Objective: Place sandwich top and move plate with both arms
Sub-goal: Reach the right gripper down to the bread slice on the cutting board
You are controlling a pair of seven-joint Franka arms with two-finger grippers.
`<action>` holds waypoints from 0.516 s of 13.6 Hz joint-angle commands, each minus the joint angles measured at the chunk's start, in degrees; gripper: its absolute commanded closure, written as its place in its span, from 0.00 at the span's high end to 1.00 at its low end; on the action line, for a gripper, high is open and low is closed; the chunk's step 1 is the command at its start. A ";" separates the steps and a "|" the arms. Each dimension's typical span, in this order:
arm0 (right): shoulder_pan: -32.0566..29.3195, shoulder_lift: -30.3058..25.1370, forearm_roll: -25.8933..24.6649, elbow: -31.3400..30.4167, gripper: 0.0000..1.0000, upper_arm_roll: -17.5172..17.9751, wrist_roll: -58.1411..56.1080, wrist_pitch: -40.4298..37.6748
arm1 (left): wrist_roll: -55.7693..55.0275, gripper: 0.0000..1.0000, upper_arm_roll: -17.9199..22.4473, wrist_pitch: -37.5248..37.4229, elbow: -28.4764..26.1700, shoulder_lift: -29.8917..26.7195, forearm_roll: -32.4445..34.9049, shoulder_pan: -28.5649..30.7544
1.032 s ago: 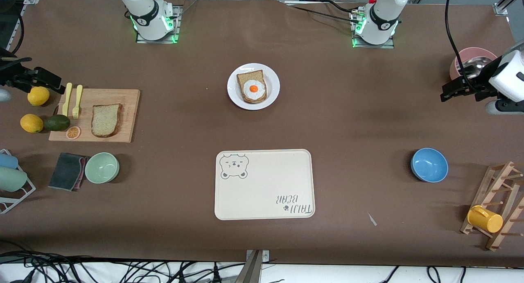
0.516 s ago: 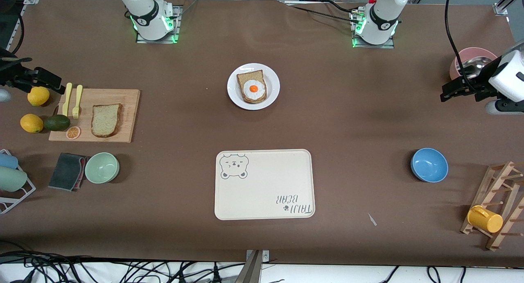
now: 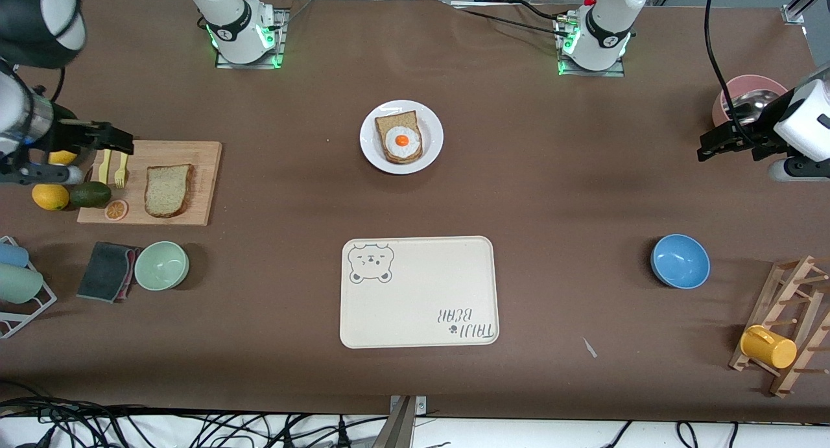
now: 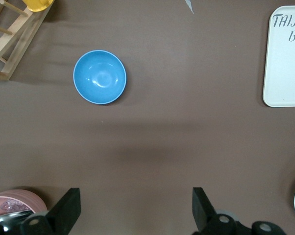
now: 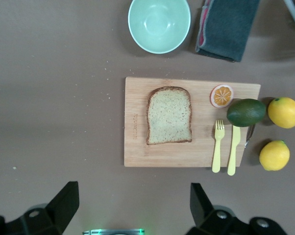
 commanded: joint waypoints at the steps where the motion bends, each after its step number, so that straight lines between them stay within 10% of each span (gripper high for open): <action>1: 0.09 -0.45 -1.43 -10.11 1.00 -0.09 0.73 10.10 | -0.26 1.00 -0.19 0.56 -0.66 -0.68 2.06 -0.31; 7: -0.52 7.45 -3.53 -20.43 0.89 -1.67 0.64 31.83 | -0.26 1.00 -0.19 0.56 -0.74 -0.68 2.06 -0.22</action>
